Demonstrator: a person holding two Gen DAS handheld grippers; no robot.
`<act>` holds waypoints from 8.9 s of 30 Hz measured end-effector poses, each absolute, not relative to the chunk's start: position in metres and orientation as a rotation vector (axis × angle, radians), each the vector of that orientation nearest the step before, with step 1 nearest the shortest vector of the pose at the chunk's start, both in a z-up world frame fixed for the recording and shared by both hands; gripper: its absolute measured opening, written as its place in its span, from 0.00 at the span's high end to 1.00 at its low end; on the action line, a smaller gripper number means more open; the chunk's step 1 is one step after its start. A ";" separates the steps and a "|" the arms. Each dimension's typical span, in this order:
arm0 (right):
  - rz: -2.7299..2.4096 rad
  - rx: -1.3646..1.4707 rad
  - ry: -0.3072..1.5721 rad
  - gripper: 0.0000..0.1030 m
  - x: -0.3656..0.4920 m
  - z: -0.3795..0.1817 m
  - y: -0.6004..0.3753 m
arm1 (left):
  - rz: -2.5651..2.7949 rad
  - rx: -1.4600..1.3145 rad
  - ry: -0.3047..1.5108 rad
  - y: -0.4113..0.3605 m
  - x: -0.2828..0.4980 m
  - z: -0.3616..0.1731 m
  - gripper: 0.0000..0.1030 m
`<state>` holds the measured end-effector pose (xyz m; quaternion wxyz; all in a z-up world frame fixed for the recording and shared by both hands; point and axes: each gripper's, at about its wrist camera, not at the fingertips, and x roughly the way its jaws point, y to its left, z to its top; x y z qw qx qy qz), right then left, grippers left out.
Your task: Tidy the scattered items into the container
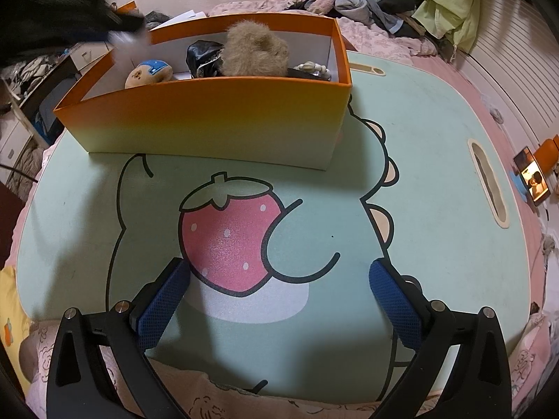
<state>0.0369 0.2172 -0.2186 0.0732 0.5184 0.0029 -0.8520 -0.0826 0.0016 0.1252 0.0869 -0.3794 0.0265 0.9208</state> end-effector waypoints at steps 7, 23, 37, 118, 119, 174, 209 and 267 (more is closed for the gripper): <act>-2.560 1.554 0.009 0.01 0.038 -0.221 0.218 | 2.662 -1.075 -0.002 0.001 -0.020 0.114 0.75; -2.591 1.477 -0.175 0.01 0.041 -0.221 0.228 | 2.692 -1.232 -0.153 -0.021 0.008 0.010 0.22; -2.707 1.126 -0.008 0.43 -0.034 -0.146 0.193 | 2.751 -1.352 0.162 0.000 0.013 -0.005 0.00; -2.630 1.401 0.048 0.04 0.063 -0.248 0.198 | 2.737 -1.348 0.175 -0.001 0.013 -0.006 0.00; -2.630 1.402 0.047 0.03 0.063 -0.248 0.198 | 2.737 -1.348 0.175 -0.001 0.013 -0.006 0.00; -2.629 1.401 0.034 0.02 0.061 -0.249 0.193 | 2.535 -1.097 -0.144 0.008 -0.067 0.140 0.66; -2.630 1.402 0.032 0.01 0.062 -0.250 0.194 | 2.708 -1.380 0.217 -0.008 0.029 -0.008 0.00; -2.128 1.752 0.099 0.47 -0.115 -0.223 0.127 | 2.710 -1.354 0.199 -0.010 0.034 -0.005 0.00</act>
